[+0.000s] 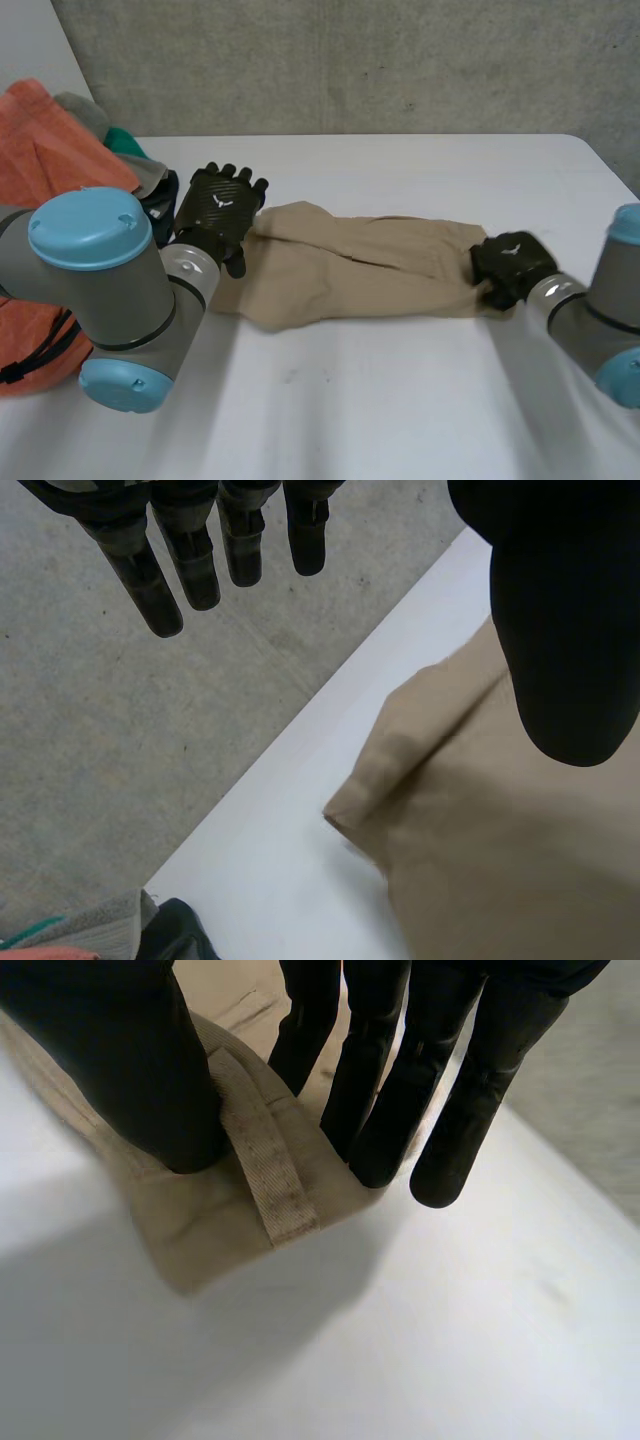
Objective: Fold the laundry.
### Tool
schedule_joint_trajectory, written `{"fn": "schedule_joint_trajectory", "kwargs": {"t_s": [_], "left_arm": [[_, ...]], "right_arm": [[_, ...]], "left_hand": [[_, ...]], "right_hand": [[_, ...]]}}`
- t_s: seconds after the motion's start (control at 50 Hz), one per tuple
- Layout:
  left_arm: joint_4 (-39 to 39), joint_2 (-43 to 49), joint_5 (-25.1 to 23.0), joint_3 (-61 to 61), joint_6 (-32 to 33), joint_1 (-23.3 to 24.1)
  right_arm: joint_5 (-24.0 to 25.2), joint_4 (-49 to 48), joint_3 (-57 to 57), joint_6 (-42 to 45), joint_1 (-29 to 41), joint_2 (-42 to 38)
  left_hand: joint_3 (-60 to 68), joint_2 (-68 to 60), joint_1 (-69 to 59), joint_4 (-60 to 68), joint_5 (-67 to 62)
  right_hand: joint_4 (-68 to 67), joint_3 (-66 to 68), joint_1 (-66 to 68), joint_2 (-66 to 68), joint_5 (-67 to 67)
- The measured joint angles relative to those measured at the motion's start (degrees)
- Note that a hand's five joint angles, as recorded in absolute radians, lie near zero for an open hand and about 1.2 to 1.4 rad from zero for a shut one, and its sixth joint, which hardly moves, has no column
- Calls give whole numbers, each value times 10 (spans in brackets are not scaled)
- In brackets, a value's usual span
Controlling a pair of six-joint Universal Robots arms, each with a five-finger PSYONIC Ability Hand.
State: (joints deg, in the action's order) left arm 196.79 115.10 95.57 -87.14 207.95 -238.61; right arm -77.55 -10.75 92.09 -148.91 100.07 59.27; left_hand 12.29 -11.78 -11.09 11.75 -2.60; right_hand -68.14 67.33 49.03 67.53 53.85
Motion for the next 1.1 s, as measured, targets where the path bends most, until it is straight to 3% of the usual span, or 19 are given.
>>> {"fn": "schedule_joint_trajectory", "kwargs": {"t_s": [0.2, 0.26, 0.42, 0.44, 0.58, 0.66, 0.68, 0.78, 0.84, 0.86, 0.92, 0.96, 1.02, 1.06, 1.1], "left_arm": [[-1, -30, 2, -7, -1, 1], [-2, -41, 1, -17, -3, 1], [-2, -46, 1, -27, -8, -1], [-2, -47, 1, -28, -9, -1], [-2, -55, 3, -29, -11, -3], [-2, -60, 3, -29, -13, -5], [-2, -65, 4, -31, -16, -8], [0, -76, 6, -38, -30, -23], [2, -81, 7, -39, -40, -37], [2, -82, 7, -39, -42, -42], [3, -84, 6, -34, -48, -55], [4, -85, 6, -31, -49, -59], [5, -84, 6, -17, -51, -64], [5, -81, 5, -9, -52, -62], [5, -80, 5, -6, -52, -59]], "right_arm": [[10, 25, 33, 32, -86, 93], [28, 46, 33, 93, -123, 105], [50, 48, 13, 193, -95, 108], [67, 32, -8, 216, -38, 107], [146, -35, -61, 241, 127, 70], [177, -52, -78, 254, 175, 41], [200, -61, -95, 269, 215, 8], [220, -64, -130, 296, 265, -55], [211, -63, -143, 295, 279, -73], [199, -62, -145, 284, 283, -75], [166, -62, -146, 239, 283, -65], [150, -62, -145, 211, 282, -56], [88, -63, -139, 92, 265, -11], [19, -47, -138, -25, 221, 36], [-9, -33, -139, -68, 193, 52]], "left_hand": [[0, 0, 0, 0, 0], [0, 0, 0, 0, 0], [0, 0, 0, 0, 0], [0, 0, 0, 0, 0], [0, 0, 0, 0, 0], [0, 0, 0, 0, 0], [0, 0, 0, 0, 0], [0, 0, 0, 0, 0], [0, 0, 0, 0, 0], [0, 0, 0, 0, 0], [0, 0, 0, 0, 0], [0, 0, 0, 0, 0], [0, 0, 0, 0, 0], [0, 0, 0, 0, 0], [0, 0, 0, 0, 0]], "right_hand": [[0, 0, 0, 0, 11], [0, 0, 0, 0, 11], [0, 0, 0, 0, 11], [0, 0, 0, 0, 14], [-1, 3, 0, 0, 20], [-1, 5, 0, 0, 27], [-1, 6, 0, 0, 31], [-1, 6, 0, 0, 31], [111, -115, -31, -120, -67], [304, -297, -165, -304, -256], [423, -417, -254, -420, -379], [448, -442, -274, -444, -404], [479, -469, -298, -462, -437], [479, -469, -298, -462, -439], [479, -469, -298, -462, -439]]}}
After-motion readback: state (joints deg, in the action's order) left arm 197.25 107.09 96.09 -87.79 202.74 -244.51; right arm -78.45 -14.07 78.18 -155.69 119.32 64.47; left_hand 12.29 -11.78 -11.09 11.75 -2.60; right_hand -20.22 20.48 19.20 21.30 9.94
